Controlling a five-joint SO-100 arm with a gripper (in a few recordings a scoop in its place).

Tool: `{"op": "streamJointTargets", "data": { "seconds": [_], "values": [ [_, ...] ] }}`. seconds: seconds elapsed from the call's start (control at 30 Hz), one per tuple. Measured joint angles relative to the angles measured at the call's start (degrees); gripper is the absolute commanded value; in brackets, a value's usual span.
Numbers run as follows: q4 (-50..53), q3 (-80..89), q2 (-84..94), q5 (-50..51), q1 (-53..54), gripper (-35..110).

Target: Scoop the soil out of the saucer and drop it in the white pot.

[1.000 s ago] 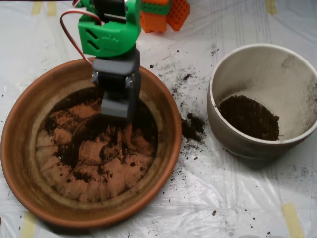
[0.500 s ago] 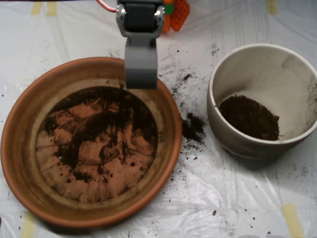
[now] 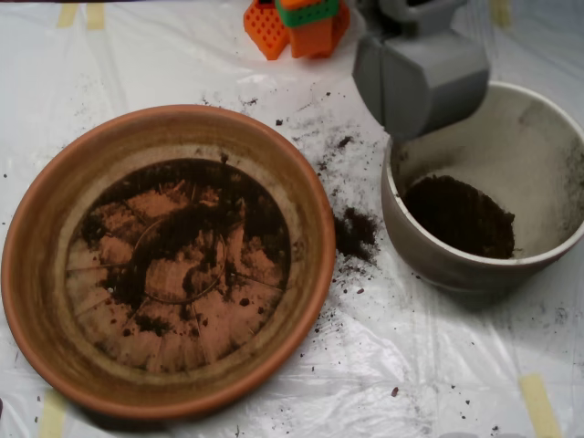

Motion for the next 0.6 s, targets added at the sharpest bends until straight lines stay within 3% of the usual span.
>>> {"op": "streamJointTargets", "data": {
  "seconds": [0.13,0.27,0.33,0.6],
  "values": [
    [3.6,-8.7,-8.3,-2.1,-4.8,0],
    [6.0,-11.2,-12.7,-2.5,-7.5,27],
    [6.9,-12.1,-14.3,-2.5,-7.6,33],
    [8.3,-12.5,-15.1,-1.3,-6.8,32]
  ]
}}
